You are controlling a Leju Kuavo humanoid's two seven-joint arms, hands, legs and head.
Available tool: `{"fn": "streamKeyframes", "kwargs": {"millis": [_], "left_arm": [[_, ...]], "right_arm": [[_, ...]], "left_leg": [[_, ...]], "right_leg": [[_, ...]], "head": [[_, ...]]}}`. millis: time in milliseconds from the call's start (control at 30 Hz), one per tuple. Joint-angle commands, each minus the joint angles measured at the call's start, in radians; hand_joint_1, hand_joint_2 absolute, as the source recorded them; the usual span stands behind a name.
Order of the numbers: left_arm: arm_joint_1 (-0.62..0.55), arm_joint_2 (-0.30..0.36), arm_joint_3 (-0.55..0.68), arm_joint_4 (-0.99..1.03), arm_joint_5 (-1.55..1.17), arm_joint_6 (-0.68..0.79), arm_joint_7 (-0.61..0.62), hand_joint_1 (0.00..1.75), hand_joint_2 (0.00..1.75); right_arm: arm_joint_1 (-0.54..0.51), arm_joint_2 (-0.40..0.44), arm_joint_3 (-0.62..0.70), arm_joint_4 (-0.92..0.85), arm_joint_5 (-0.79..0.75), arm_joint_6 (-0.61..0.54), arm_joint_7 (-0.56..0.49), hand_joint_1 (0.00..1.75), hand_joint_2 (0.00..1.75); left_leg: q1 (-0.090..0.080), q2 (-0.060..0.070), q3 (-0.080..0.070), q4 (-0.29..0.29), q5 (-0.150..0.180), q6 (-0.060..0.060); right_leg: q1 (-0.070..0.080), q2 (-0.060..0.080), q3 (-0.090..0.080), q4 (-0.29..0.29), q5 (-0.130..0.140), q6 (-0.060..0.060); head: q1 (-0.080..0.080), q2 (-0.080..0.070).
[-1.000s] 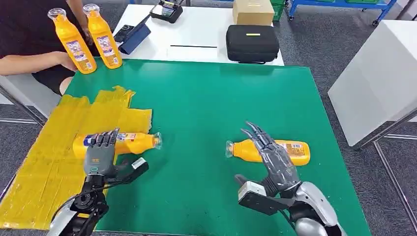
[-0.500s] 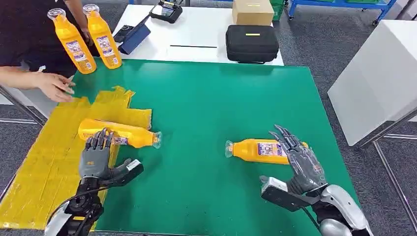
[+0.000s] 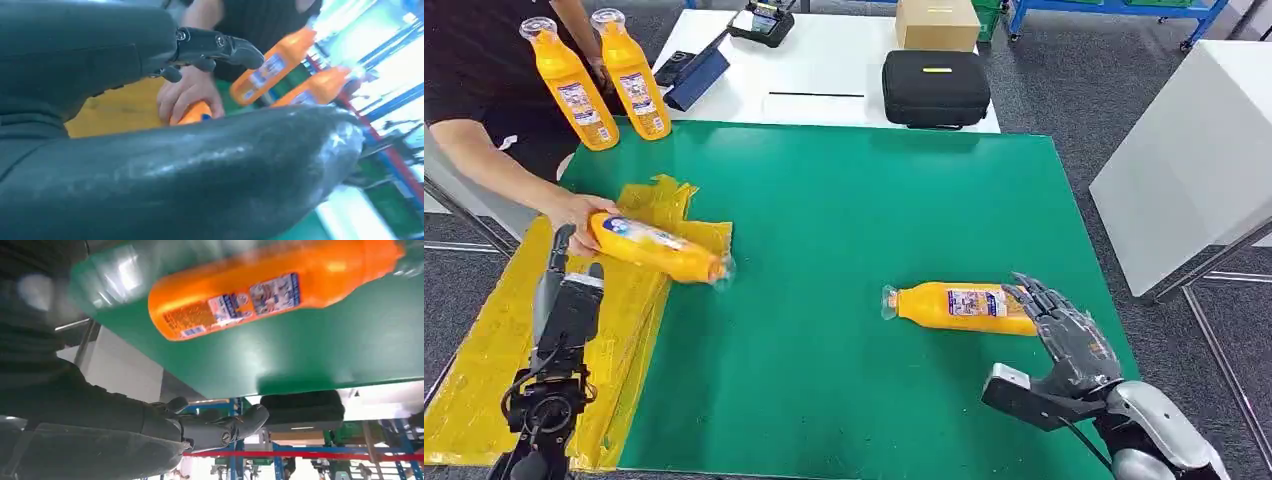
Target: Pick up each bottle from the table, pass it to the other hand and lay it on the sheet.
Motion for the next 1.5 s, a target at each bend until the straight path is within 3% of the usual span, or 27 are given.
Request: {"fn": "streamKeyframes", "kwargs": {"millis": [33,100,233,333,467,633,1267,1500], "left_arm": [[0.021,0.05,-0.001,-0.072,0.259,-0.215,-0.082,0.0,0.0],[-0.016,0.067,-0.043,-0.029,0.269,-0.206,-0.092,0.0,0.0],[-0.134,0.073,-0.106,0.082,0.313,-0.209,-0.084,0.0,0.0],[-0.154,0.066,-0.118,0.089,0.352,-0.225,-0.072,0.0,0.0],[-0.168,0.067,-0.135,0.09,0.349,-0.224,-0.074,0.0,0.0],[-0.243,0.06,-0.136,0.153,0.355,-0.212,-0.061,0.0,0.0],[-0.237,0.053,-0.124,0.15,0.365,-0.197,-0.052,0.0,0.0],[-0.195,0.053,-0.099,0.115,0.378,-0.17,-0.053,0.0,0.0]], "right_arm": [[-0.274,0.044,0.152,0.319,0.028,0.065,0.029,0.0,1.75],[-0.319,0.04,0.2,0.357,0.045,0.062,0.045,0.0,1.75],[-0.338,0.034,0.252,0.371,0.042,0.064,0.087,0.0,1.75],[-0.368,0.047,0.287,0.411,0.048,0.063,0.094,0.0,1.75],[-0.469,0.096,0.367,0.542,0.071,0.081,0.097,0.0,1.75],[-0.572,0.156,0.426,0.64,0.059,0.091,0.085,0.0,1.75],[-0.601,0.137,0.448,0.671,0.043,0.114,0.074,0.0,1.75],[-0.696,0.116,0.512,0.809,0.035,0.136,0.044,0.0,1.75]], "left_leg": [[0.0,0.005,0.008,-0.002,-0.002,-0.001],[0.0,0.007,0.01,-0.002,-0.002,-0.001],[0.0,-0.002,0.006,-0.002,0.002,0.0],[0.0,-0.004,0.006,-0.001,0.003,0.001],[0.0,0.002,0.01,-0.002,0.001,0.002],[0.0,0.001,0.005,-0.001,0.003,0.001],[-0.002,-0.001,0.003,0.0,0.003,0.002],[-0.003,0.002,0.007,0.0,0.001,0.002]], "right_leg": [[0.0,0.007,0.006,-0.002,0.0,-0.002],[0.0,0.01,0.008,-0.002,0.0,-0.002],[0.0,0.0,0.005,-0.001,0.001,0.0],[0.0,-0.004,0.006,-0.001,0.0,0.0],[-0.001,0.002,0.009,-0.001,0.001,0.0],[0.0,0.0,0.005,0.001,0.002,0.0],[-0.001,-0.002,0.004,0.002,0.001,0.0],[-0.002,0.002,0.006,0.003,-0.001,0.0]], "head": [[0.0,0.0],[0.0,0.0],[0.0,0.0],[0.0,0.0],[0.0,0.0],[0.0,0.0],[0.0,0.0],[0.0,0.0]]}}
